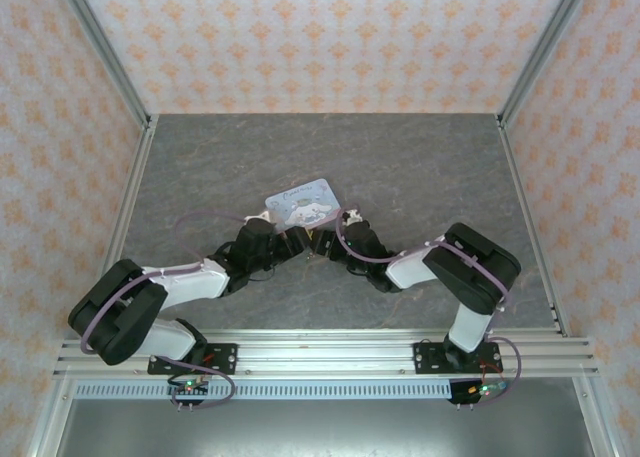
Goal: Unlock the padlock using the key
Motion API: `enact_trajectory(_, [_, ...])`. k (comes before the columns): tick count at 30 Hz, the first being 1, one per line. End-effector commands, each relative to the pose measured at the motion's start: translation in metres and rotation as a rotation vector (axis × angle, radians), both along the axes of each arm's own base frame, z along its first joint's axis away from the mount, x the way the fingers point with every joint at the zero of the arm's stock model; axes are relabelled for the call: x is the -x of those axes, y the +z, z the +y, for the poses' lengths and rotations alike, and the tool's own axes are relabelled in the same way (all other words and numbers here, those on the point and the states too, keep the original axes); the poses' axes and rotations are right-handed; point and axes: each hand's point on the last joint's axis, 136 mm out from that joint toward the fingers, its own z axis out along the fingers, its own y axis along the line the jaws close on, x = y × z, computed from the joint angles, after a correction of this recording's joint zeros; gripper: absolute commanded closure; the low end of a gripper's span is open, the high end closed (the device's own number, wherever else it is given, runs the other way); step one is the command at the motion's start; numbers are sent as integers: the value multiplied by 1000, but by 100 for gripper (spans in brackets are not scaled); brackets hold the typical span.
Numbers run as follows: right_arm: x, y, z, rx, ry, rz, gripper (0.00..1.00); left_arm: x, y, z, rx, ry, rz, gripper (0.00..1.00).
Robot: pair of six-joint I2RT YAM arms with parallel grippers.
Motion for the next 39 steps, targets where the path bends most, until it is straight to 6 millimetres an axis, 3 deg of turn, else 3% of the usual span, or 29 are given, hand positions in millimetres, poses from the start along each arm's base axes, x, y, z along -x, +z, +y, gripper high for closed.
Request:
enact_trajectory(1, [34, -50, 4, 103, 81, 137, 34, -9, 19, -2, 35, 22, -59, 25])
enact_trajectory(16, [59, -54, 7, 120, 230, 113, 36, -11, 27, -2, 56, 24, -69, 25])
enact_trajectory(23, [62, -55, 5, 139, 271, 109, 37, -3, 43, 3, 61, 20, -89, 21])
enact_trajectory(30, [50, -57, 5, 137, 261, 119, 39, -3, 55, 36, -3, 85, -73, 18])
enact_trajectory(39, [47, -55, 15, 139, 324, 134, 42, -25, 34, 73, -45, 138, 4, 18])
